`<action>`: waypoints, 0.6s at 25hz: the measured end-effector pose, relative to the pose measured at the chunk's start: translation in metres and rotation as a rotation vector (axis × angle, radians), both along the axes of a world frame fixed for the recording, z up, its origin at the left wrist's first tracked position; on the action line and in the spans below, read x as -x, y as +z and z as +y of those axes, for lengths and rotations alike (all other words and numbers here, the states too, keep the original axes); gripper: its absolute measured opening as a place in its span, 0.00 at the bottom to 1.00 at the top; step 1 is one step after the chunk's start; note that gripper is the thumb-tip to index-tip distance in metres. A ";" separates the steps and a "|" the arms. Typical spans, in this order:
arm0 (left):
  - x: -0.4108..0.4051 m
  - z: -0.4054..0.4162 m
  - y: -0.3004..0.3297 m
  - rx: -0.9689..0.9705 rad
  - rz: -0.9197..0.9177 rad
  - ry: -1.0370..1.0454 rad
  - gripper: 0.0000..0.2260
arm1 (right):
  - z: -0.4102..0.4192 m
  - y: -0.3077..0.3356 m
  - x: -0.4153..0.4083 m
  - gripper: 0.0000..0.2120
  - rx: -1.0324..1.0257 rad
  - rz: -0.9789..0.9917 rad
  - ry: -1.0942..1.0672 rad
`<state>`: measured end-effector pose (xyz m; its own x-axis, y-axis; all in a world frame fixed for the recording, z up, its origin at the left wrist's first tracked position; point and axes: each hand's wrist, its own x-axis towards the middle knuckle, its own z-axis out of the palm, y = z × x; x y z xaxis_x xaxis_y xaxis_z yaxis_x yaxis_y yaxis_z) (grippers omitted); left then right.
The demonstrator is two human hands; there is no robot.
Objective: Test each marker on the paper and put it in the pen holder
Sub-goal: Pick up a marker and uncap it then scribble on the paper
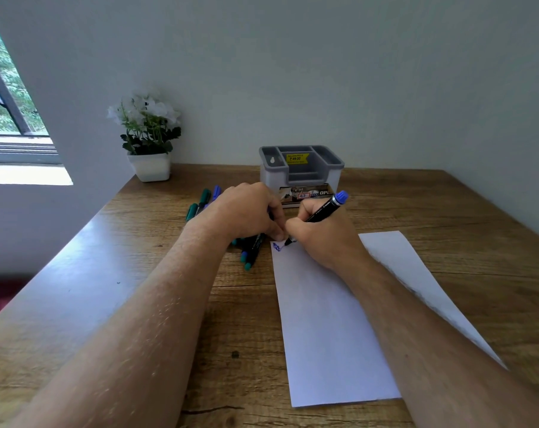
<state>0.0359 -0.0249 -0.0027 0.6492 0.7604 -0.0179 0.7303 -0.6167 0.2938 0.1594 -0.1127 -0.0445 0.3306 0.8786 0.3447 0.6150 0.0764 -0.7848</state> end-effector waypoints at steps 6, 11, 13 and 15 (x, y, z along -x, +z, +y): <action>0.003 -0.001 0.000 0.065 -0.115 -0.001 0.05 | 0.000 0.005 -0.004 0.10 -0.010 0.208 -0.032; 0.004 -0.005 0.000 0.134 -0.669 0.070 0.11 | -0.003 0.019 -0.008 0.06 -0.130 0.691 -0.040; 0.004 -0.006 0.001 0.335 -0.888 0.086 0.16 | -0.003 0.021 -0.009 0.08 -0.172 0.766 0.003; 0.001 -0.008 0.001 0.614 -1.158 0.083 0.19 | -0.003 0.022 -0.010 0.09 -0.223 0.828 0.049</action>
<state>0.0347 -0.0326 -0.0012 0.4740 0.8660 0.1594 -0.1040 -0.1247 0.9867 0.1697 -0.1157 -0.0225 0.5155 0.8387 0.1755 -0.1576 0.2941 -0.9427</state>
